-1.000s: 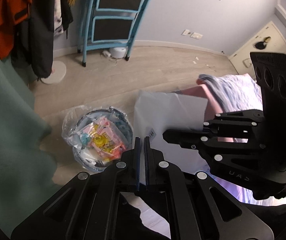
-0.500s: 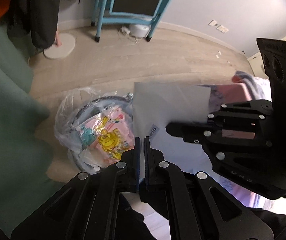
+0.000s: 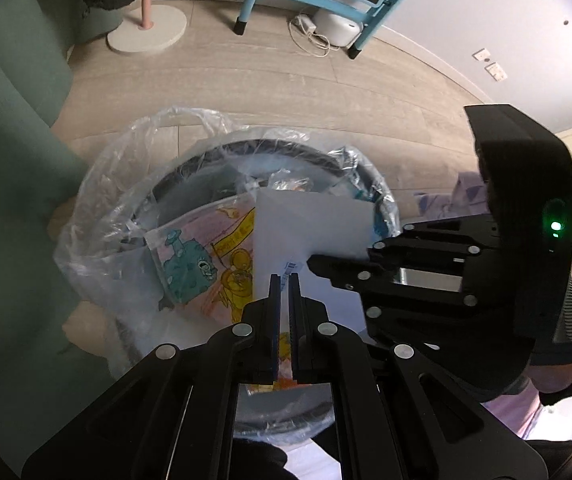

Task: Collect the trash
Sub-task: 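Lower the white sheet into the bin and open both tools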

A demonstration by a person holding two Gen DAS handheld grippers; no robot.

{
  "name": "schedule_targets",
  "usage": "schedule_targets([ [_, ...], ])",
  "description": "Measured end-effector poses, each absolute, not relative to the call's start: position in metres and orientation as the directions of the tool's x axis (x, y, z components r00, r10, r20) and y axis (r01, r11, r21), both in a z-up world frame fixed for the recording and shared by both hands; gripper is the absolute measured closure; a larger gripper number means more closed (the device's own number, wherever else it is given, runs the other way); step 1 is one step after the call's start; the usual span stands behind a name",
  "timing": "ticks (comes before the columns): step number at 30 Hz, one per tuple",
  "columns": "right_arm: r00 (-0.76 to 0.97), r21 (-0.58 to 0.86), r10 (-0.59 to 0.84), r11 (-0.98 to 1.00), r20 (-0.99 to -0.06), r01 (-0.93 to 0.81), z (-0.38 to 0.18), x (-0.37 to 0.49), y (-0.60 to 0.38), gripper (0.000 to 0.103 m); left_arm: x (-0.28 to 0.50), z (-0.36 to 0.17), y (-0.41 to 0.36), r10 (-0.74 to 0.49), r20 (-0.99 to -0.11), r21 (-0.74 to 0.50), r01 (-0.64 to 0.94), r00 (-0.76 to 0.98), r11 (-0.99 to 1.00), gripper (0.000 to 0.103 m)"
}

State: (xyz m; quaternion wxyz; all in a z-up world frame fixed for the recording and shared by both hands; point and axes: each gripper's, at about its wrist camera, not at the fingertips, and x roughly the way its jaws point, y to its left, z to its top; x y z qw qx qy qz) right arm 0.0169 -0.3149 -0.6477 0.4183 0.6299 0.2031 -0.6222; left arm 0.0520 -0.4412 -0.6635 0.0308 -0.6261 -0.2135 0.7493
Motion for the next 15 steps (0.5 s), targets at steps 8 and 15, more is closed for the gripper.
schedule_targets([
  [8,0.107,0.23,-0.244,-0.559,-0.964,0.796,-0.657,0.015,-0.317,0.098,0.056,-0.675,-0.442,0.312,-0.928,-0.354,0.224,-0.203,-0.908,0.1],
  [15,0.06,0.177,-0.226,-0.541,-0.972,0.822,-0.636,0.014,-0.317,0.036,0.064,-0.649,-0.449,0.283,-0.936,-0.328,0.23,-0.208,-0.916,0.1],
])
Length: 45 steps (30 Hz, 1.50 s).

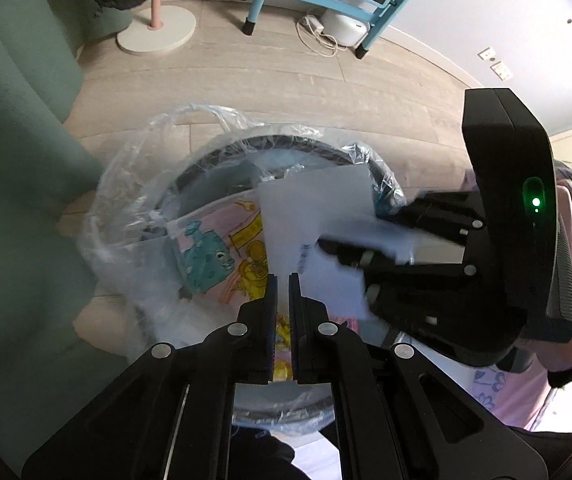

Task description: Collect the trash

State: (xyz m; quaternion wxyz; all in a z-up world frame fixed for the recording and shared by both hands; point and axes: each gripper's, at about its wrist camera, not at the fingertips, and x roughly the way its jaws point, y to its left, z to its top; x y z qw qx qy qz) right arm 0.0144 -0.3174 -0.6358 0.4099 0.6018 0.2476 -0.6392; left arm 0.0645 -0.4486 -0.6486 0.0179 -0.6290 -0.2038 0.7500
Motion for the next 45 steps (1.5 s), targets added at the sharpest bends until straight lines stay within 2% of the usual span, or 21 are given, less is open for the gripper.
schedule_targets([
  [2,0.059,0.182,-0.237,-0.54,-0.97,0.822,-0.63,0.014,-0.317,0.014,0.07,-0.637,-0.452,0.27,-0.939,-0.318,0.238,-0.213,-0.918,0.098],
  [5,0.038,0.158,-0.232,-0.524,-0.972,0.837,-0.619,0.017,-0.318,0.013,0.078,-0.624,-0.458,0.255,-0.942,-0.308,0.259,-0.219,-0.916,0.088],
  [8,0.008,0.125,-0.225,-0.513,-0.974,0.849,-0.606,0.021,-0.319,0.007,0.087,-0.606,-0.462,0.217,-0.95,-0.278,0.291,-0.227,-0.915,0.06],
  [10,-0.015,0.099,-0.219,-0.502,-0.976,0.859,-0.593,0.022,-0.318,0.007,0.093,-0.59,-0.464,0.181,-0.955,-0.251,0.317,-0.234,-0.915,0.032],
  [13,-0.042,0.075,-0.22,-0.498,-0.975,0.864,-0.563,0.029,-0.31,0.007,0.099,-0.565,-0.467,0.124,-0.961,-0.205,0.338,-0.248,-0.919,0.014],
  [15,-0.056,0.063,-0.218,-0.505,-0.974,0.861,-0.537,0.034,-0.303,0.007,0.102,-0.541,-0.468,0.097,-0.958,-0.19,0.345,-0.269,-0.919,0.008],
  [23,-0.131,0.018,-0.212,-0.583,-0.969,0.812,-0.424,0.051,-0.255,0.007,0.106,-0.42,-0.45,0.074,-0.932,-0.187,0.295,-0.356,-0.937,0.006],
  [29,-0.219,0.004,-0.237,-0.686,-0.947,0.727,-0.326,0.061,-0.223,0.007,0.118,-0.295,-0.427,0.049,-0.865,-0.176,0.21,-0.499,-0.962,0.006],
  [33,-0.301,-0.008,-0.283,-0.716,-0.911,0.698,-0.268,0.063,-0.212,0.007,0.125,-0.23,-0.41,0.041,-0.813,-0.138,0.124,-0.58,-0.983,0.006],
  [37,-0.371,-0.03,-0.314,-0.727,-0.874,0.685,-0.226,0.062,-0.205,0.007,0.132,-0.178,-0.402,-0.003,-0.76,-0.108,0.131,-0.65,-0.985,0.006],
  [45,-0.414,-0.008,-0.346,-0.759,-0.842,0.651,-0.179,0.065,-0.184,0.007,0.137,-0.131,-0.403,-0.095,-0.716,-0.105,0.241,-0.692,-0.965,0.006],
])
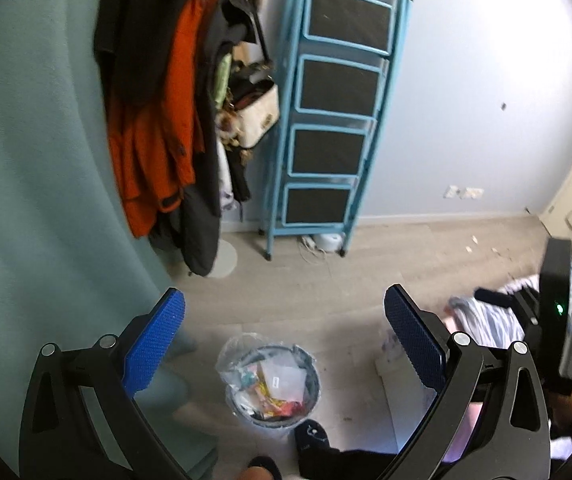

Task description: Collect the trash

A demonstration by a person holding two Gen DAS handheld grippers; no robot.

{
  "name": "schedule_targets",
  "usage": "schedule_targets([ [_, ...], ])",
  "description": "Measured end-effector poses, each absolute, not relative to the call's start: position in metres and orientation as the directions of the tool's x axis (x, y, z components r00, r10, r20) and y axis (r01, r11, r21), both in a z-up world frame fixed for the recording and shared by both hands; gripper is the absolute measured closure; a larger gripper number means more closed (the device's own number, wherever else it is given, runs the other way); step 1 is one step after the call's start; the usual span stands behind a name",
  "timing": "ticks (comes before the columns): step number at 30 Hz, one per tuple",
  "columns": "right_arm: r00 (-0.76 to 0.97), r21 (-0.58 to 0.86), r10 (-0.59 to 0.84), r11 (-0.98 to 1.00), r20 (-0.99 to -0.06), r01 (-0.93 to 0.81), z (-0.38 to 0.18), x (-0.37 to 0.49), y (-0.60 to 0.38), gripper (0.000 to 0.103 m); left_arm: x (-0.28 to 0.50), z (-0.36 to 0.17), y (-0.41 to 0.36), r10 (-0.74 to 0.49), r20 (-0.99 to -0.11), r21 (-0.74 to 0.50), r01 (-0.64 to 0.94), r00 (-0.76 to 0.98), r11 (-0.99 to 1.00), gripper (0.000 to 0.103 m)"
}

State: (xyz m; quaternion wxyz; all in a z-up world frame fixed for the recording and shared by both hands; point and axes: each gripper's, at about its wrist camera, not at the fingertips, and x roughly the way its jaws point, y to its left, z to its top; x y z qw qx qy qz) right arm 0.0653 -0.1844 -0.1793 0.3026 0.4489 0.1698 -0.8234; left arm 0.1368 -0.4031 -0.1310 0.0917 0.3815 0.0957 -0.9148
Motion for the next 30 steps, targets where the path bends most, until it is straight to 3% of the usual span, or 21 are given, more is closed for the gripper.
schedule_targets([
  [9,-0.409,-0.004,-0.352,-0.754,-0.842,0.657,-0.175,0.068,-0.18,0.007,0.14,-0.136,-0.399,-0.027,-0.743,-0.187,0.246,-0.668,-0.951,0.006],
  [30,-0.378,0.011,-0.409,-0.691,-0.831,0.723,-0.17,0.076,-0.211,0.007,0.171,-0.138,-0.442,-0.205,-0.779,-0.092,0.433,-0.592,-0.897,0.006],
])
